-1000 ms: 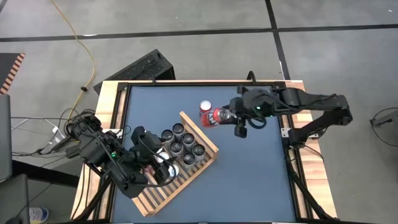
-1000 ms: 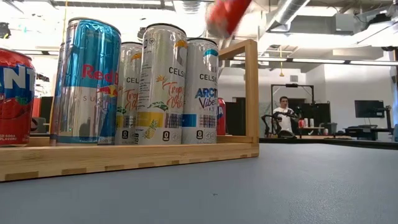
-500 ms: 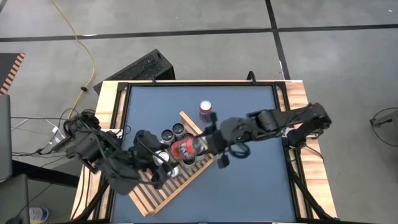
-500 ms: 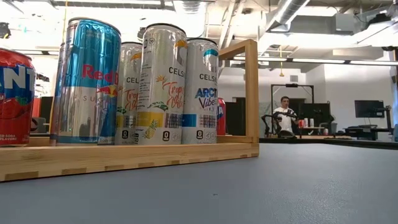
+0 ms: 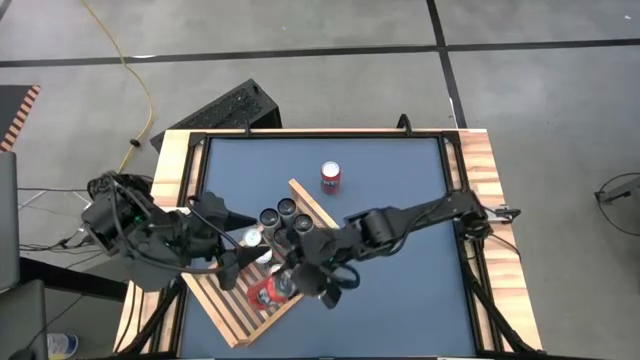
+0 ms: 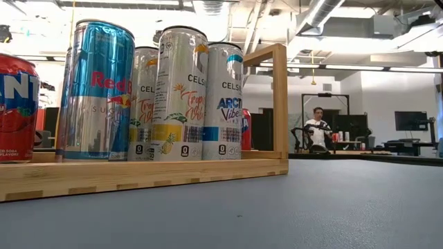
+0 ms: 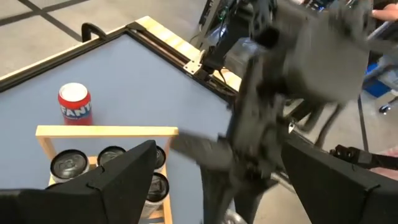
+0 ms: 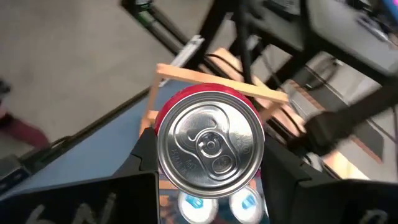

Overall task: Place canned beverage on shelf
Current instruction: Put the right red soda can on the shelf aligned with the other red soda can

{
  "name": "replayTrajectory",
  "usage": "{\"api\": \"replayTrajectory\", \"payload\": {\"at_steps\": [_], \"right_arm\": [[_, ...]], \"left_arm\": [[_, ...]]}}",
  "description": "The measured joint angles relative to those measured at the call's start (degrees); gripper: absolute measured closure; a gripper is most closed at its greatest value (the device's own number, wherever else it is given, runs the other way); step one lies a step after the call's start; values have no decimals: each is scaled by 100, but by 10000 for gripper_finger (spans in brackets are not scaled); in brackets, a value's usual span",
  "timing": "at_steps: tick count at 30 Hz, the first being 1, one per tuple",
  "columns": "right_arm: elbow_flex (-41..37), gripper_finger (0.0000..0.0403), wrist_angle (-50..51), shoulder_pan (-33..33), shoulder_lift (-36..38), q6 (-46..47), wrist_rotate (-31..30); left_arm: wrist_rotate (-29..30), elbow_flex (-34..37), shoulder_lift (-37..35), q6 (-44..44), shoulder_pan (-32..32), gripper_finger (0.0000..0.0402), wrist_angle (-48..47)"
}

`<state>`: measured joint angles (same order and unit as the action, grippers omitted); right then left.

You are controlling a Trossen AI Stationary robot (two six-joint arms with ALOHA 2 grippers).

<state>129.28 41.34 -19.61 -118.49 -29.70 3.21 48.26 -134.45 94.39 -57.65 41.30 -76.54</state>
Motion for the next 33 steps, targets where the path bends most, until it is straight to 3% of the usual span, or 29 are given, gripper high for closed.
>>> {"api": "replayTrajectory", "payload": {"at_steps": [9,20,33], "right_arm": [[56,254,7,-227,-717,-1205,0],[80,254,-943,-57,-1094,-1768,285],[52,254,-511,-50,-1729,-2351,11]], "left_arm": [[157,-2,-35,-49,0,68,-319],[60,-2,-33,-125,0,68,-776],[58,-2,-29,-142,0,68,-1031]]}}
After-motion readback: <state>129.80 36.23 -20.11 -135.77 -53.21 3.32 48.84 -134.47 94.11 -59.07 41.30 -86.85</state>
